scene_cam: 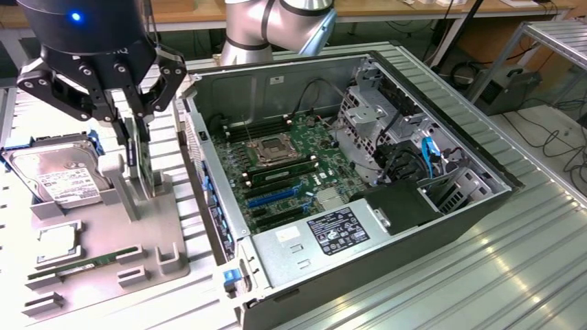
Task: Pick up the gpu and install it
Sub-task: 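Pick up the gpu and move the gpu toward the slot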
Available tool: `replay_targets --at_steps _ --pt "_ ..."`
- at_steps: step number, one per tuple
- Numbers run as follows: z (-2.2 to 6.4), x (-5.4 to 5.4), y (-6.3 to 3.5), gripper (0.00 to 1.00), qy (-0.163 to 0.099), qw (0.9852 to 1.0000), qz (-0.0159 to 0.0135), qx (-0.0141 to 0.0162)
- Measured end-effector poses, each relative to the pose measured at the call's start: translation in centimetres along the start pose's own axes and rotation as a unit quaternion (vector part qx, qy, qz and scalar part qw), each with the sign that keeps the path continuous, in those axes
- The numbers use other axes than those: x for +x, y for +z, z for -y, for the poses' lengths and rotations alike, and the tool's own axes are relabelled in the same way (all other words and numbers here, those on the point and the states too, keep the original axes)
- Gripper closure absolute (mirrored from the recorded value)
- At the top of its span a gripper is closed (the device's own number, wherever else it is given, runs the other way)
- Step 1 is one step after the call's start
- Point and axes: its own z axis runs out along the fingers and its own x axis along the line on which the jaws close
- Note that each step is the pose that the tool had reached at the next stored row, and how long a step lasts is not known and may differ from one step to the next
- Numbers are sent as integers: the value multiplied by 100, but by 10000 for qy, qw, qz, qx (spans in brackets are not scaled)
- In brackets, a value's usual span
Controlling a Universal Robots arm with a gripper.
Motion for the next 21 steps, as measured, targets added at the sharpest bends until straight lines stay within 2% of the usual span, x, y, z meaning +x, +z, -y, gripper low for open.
replay_targets --at_steps 21 --pt "-8 -5 -182 74 0 10000 1 -1"
